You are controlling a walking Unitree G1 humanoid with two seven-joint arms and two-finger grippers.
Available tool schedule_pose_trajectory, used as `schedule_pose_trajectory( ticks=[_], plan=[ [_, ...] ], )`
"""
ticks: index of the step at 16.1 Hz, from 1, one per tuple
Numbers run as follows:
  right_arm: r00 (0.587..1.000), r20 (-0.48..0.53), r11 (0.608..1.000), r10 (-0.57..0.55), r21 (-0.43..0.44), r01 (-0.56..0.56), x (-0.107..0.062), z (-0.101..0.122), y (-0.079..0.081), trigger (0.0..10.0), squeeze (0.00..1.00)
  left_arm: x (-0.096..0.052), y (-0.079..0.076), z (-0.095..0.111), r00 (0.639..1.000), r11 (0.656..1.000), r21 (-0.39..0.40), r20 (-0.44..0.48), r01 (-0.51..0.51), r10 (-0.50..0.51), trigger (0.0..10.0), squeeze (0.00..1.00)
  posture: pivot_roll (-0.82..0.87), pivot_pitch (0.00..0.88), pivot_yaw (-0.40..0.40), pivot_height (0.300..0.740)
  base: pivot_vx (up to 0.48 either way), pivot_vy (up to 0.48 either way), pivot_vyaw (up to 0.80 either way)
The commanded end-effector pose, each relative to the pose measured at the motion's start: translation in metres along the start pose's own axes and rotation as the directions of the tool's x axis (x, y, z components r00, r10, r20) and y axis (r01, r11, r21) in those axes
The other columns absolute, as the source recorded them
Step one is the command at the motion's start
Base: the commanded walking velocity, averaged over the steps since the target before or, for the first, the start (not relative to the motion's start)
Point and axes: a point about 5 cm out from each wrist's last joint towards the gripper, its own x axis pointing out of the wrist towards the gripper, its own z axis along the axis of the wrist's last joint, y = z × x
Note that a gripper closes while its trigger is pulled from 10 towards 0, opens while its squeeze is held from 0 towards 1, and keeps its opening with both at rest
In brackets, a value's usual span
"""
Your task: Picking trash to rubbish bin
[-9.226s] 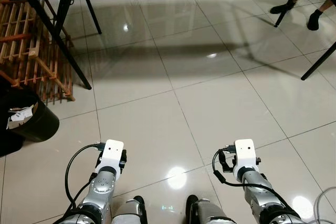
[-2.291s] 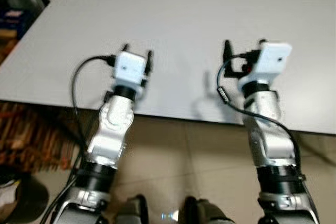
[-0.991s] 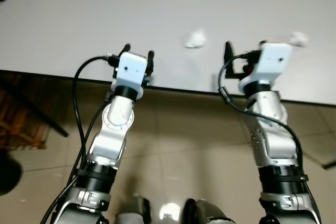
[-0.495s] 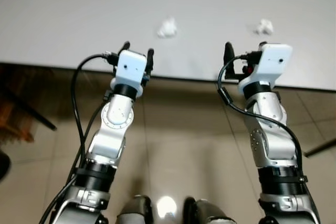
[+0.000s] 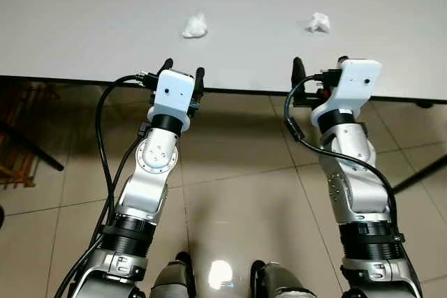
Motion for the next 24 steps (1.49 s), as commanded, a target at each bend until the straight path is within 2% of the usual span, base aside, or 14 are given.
schedule_pose_trajectory(
  ticks=[1, 6, 14, 24],
  plan=[
    [1.000, -0.017, 1.000, 0.011, 0.008, -0.010, -0.0017, -0.0026, 0.0013, 10.0, 0.00, -0.0015, 0.0038, -0.0014, 1.000, 1.000, -0.004, 0.001, -0.022, 0.022, 10.0, 0.00, 0.00, 0.239, 0.016, 0.740, 0.000, 0.000, 0.00],
    [1.000, -0.023, 1.000, 0.011, 0.005, -0.011, -0.0015, -0.0036, 0.0015, 10.0, 0.00, -0.0006, 0.0102, -0.0011, 0.999, 0.999, -0.013, -0.008, -0.048, 0.048, 10.0, 0.00, 0.00, 0.248, 0.014, 0.740, 0.048, 0.000, 0.00],
    [1.000, -0.024, 1.000, -0.009, -0.012, 0.009, -0.0008, -0.0032, -0.0020, 10.0, 0.00, 0.0005, 0.0099, -0.0008, 0.999, 0.999, 0.001, -0.008, -0.035, 0.035, 10.0, 0.00, 0.01, 0.251, 0.014, 0.740, 0.299, 0.000, 0.00],
    [1.000, -0.031, 1.000, 0.002, -0.004, -0.002, -0.0008, -0.0052, 0.0011, 10.0, 0.00, -0.0006, 0.0090, -0.0006, 1.000, 1.000, 0.004, -0.002, -0.024, 0.024, 10.0, 0.00, 0.00, 0.226, 0.029, 0.740, 0.331, 0.000, -0.09]
  ],
)
